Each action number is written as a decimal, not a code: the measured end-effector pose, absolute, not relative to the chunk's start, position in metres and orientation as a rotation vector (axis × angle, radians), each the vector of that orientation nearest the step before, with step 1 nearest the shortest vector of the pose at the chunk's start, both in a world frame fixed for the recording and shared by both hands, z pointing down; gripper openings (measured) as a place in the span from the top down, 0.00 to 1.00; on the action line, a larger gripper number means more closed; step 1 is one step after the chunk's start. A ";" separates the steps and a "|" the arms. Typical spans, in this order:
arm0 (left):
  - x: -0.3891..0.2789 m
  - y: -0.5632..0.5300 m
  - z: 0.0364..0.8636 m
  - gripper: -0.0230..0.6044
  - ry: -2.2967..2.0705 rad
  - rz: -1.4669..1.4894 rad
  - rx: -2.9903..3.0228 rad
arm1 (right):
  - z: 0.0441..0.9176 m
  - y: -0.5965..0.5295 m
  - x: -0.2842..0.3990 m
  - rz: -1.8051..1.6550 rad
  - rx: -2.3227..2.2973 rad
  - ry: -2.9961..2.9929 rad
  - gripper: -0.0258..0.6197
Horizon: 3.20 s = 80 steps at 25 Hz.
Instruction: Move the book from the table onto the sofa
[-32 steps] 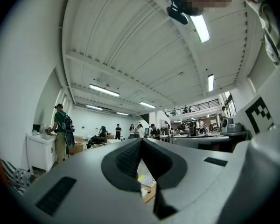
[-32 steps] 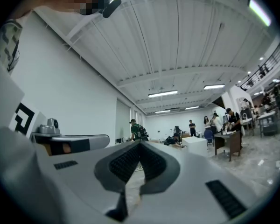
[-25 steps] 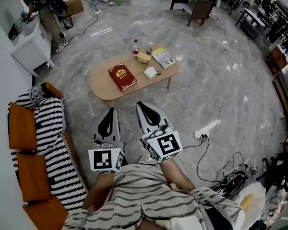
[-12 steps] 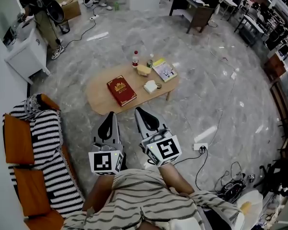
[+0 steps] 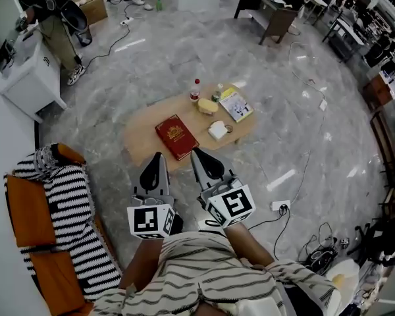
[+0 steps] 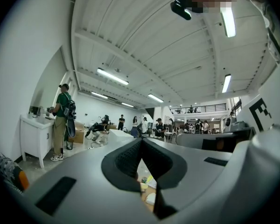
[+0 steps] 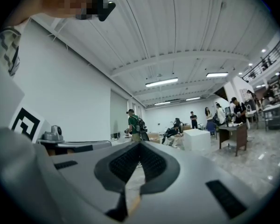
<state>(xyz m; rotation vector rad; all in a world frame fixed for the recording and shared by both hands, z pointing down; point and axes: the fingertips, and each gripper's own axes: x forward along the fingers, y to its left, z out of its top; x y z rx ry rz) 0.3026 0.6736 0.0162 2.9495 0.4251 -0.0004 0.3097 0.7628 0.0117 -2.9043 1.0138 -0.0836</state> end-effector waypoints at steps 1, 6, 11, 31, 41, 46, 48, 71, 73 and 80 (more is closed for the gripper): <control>0.312 0.666 0.022 0.95 0.426 0.018 2.935 | 0.015 0.756 0.320 -0.097 -2.904 1.008 0.94; 0.341 0.644 0.048 0.95 0.433 0.116 2.894 | 0.038 0.723 0.356 -0.198 -2.905 1.017 0.94; 0.369 0.633 0.072 0.95 0.417 0.179 2.864 | 0.059 0.710 0.379 -0.265 -2.901 1.022 0.94; 0.433 0.676 0.221 0.95 0.234 0.569 2.824 | 0.220 0.772 0.459 -0.634 -2.781 1.044 0.94; 0.450 0.694 0.319 0.95 0.185 0.748 2.722 | 0.320 0.800 0.482 -0.858 -2.718 1.010 0.94; 0.457 0.691 0.358 0.95 0.146 0.785 2.672 | 0.359 0.808 0.495 -0.921 -2.717 0.980 0.94; 0.459 0.688 0.371 0.95 0.126 0.800 2.655 | 0.373 0.806 0.497 -0.946 -2.707 0.980 0.94; 0.484 0.687 0.526 0.74 0.048 0.968 2.311 | 0.534 0.809 0.543 -1.277 -2.618 0.861 0.73; 0.486 0.686 0.543 0.73 0.045 0.984 2.289 | 0.549 0.811 0.548 -1.295 -2.619 0.855 0.70; 0.491 0.694 0.586 0.67 0.041 1.012 2.227 | 0.590 0.813 0.557 -1.373 -2.597 0.888 0.61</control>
